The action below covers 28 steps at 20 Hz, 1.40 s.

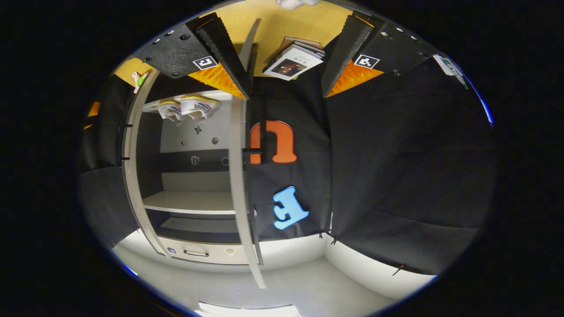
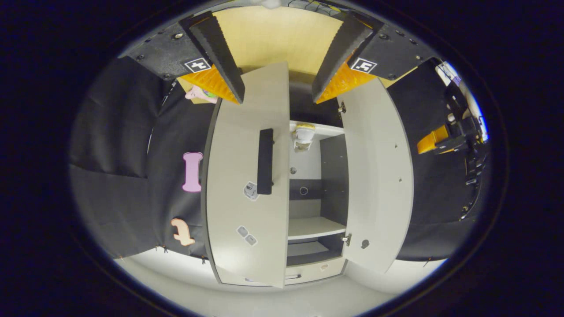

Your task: Grab one shoe with the right hand and put it into the shoe cabinet, grab the other shoe with the left hand and put it into the shoe cabinet; then close the right door with the right hand and the left door with the left hand.

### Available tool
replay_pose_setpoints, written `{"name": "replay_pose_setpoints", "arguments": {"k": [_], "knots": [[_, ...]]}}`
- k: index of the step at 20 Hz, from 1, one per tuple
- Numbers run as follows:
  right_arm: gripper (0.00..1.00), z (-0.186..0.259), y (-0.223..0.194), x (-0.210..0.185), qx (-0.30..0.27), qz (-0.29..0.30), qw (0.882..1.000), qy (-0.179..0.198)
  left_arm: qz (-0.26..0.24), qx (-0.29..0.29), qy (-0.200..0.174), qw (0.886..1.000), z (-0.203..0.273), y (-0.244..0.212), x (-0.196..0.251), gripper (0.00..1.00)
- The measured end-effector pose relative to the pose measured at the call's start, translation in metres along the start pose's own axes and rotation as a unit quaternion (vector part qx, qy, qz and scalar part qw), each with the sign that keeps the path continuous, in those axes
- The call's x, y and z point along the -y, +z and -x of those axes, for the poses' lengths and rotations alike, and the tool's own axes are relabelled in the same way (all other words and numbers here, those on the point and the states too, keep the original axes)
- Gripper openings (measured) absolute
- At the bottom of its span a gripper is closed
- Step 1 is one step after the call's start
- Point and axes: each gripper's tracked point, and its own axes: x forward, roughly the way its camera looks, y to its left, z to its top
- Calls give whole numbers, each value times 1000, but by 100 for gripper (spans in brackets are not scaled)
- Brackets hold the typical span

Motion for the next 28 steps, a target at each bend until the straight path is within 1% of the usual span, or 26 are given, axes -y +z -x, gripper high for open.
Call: {"name": "replay_pose_setpoints", "arguments": {"k": [3,4,6,9,10,11,12,15,16,17,18,19,20,24,26,27,28], "knots": [[100,16,-14,-7,-13,0,1000,-17,-5,-1,24,1000,-33,-4,-30,96],[100,22,-17,-8,-17,1,1000,-21,-6,-2,24,1000,-43,-5,-33,96],[100,30,-22,-8,-21,5,999,-30,-4,-3,19,1000,-62,-8,-33,95],[100,40,-25,-6,-24,-1,999,-39,8,7,-6,1000,-74,3,-20,95],[100,42,-25,-4,-24,-3,999,-41,3,14,-5,1000,-74,8,-14,95],[100,43,-26,-3,-24,-5,999,-42,-14,25,-3,1000,-71,12,-15,95],[100,45,-25,-1,-23,-6,999,-42,-26,31,-2,999,-71,15,-16,91],[100,44,-27,2,-24,-6,999,-38,-10,24,-18,999,-69,14,-3,91],[100,44,-27,3,-24,-7,999,-35,-14,24,-21,999,-68,14,3,77],[100,43,-28,4,-24,-7,999,-30,-16,25,-23,999,-66,15,9,88],[100,43,-27,6,-22,-7,999,-27,-15,24,-27,999,-64,15,17,88],[100,43,-25,10,-20,-8,999,-24,-12,24,-35,999,-60,15,29,77],[100,42,-24,14,-18,-8,1000,-20,-11,22,-42,999,-58,15,41,88],[100,38,-25,32,-16,-6,1000,-8,-10,21,-69,997,-53,17,99,89],[100,37,-25,44,-16,-6,1000,-7,-6,17,-71,997,-58,19,122,88],[99,36,-23,49,-13,-9,1000,-6,-2,13,-76,997,-60,19,132,90],[100,36,-21,54,-10,-12,1000,-6,2,13,-75,997,-59,21,138,97]]}}
